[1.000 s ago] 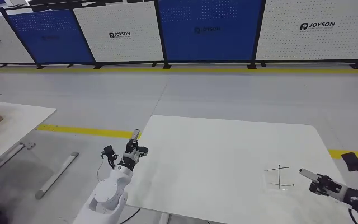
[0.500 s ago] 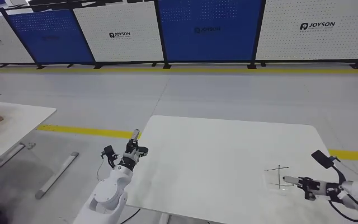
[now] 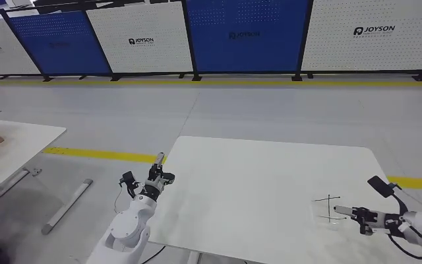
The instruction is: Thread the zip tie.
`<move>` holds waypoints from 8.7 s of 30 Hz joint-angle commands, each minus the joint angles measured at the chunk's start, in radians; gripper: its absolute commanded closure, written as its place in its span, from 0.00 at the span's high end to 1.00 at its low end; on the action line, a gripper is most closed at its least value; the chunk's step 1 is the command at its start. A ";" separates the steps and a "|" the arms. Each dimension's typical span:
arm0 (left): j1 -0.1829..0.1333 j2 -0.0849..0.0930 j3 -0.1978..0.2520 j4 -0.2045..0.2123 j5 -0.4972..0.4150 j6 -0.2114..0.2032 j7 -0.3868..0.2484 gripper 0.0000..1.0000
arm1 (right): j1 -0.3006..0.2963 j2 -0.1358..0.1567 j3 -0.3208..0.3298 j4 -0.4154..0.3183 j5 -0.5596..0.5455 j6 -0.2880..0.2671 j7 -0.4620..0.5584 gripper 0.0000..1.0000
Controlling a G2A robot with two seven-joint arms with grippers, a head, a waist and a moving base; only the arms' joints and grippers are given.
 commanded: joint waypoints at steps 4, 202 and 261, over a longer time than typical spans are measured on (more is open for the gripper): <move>0.000 0.000 0.000 0.000 0.000 0.000 0.000 1.00 | 0.028 0.031 -0.051 0.014 -0.067 -0.005 0.000 1.00; 0.000 0.000 0.000 0.000 0.000 0.000 0.000 1.00 | 0.374 0.103 -0.526 0.218 0.753 -0.484 0.000 0.00; 0.000 0.000 0.000 0.000 0.000 0.000 0.000 1.00 | 0.483 0.033 -0.652 0.079 0.150 -0.484 -0.382 0.00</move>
